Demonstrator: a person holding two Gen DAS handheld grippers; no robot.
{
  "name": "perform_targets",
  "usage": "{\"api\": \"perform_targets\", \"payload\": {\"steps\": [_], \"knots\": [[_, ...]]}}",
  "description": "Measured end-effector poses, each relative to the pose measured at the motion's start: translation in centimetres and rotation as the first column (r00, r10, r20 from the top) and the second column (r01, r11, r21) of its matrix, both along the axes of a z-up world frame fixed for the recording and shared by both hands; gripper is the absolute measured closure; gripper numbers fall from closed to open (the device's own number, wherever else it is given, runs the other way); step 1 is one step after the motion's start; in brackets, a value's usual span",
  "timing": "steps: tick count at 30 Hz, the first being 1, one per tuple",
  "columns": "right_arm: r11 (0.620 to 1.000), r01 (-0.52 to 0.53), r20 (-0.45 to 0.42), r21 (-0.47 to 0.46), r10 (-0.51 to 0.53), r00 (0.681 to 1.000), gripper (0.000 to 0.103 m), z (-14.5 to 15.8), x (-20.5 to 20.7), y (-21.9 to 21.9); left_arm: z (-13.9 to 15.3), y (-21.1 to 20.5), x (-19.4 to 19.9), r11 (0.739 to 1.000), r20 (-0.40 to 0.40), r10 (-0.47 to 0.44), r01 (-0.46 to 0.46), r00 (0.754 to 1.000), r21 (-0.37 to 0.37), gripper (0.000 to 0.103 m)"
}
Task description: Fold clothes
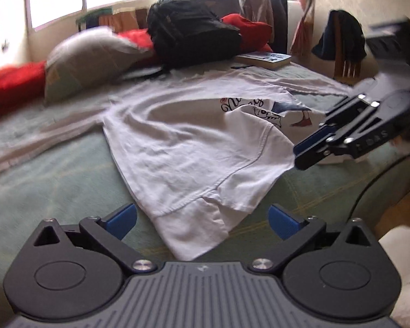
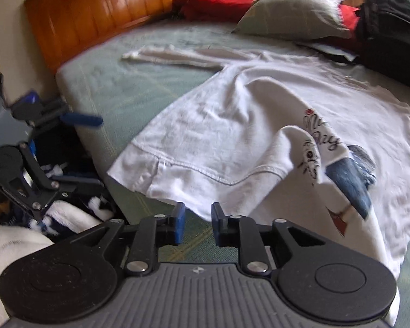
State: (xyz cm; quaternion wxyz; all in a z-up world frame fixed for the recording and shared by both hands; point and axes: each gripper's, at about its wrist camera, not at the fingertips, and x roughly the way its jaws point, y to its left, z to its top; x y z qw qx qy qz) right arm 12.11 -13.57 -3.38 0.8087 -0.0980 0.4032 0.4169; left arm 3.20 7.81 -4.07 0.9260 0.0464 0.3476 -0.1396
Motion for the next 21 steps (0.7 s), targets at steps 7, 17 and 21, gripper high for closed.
{"api": "perform_targets", "payload": {"steps": [7,17,21], "knots": [[0.991,0.066,0.025,0.113,-0.069,0.997,0.06,1.3,-0.3,-2.4,-3.7,4.9,5.3,0.927,-0.293,0.08,-0.179,0.953,-0.329,0.001],[0.957,0.185,-0.03,0.222,-0.183,0.983,0.059,0.3,1.6,-5.4,-6.4,8.7,10.8,0.688,-0.339,0.016,-0.257,0.941,-0.679,0.002],[0.949,0.201,-0.035,0.243,-0.198,0.98,0.059,0.1,2.1,-5.9,-7.0,9.4,9.2,0.615,-0.346,-0.007,-0.269,0.938,-0.742,0.009]]}}
